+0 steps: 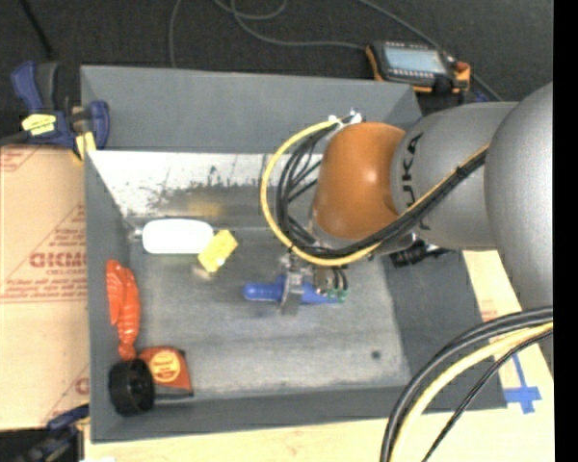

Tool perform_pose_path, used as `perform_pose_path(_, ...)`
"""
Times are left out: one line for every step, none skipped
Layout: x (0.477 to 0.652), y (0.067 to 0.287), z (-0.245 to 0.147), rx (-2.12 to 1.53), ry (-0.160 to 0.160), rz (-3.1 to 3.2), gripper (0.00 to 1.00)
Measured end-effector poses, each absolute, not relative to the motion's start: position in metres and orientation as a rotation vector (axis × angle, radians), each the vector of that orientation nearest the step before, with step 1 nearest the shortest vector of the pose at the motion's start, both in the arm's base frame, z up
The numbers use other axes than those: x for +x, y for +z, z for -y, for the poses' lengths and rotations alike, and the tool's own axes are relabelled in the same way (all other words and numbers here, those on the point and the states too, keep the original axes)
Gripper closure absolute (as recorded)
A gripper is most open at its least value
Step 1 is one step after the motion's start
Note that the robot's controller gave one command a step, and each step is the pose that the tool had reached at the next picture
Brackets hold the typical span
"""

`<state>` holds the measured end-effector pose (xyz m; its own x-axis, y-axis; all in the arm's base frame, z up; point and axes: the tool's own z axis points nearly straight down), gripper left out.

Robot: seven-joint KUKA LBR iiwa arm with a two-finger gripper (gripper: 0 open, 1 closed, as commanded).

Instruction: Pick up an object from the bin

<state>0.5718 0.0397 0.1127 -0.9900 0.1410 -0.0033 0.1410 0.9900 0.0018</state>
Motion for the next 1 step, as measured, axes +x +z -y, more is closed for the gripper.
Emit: perform_pose_path(0.5718, 0.1127, -0.0397, 0.223, 0.003, -3.13, 1.0)
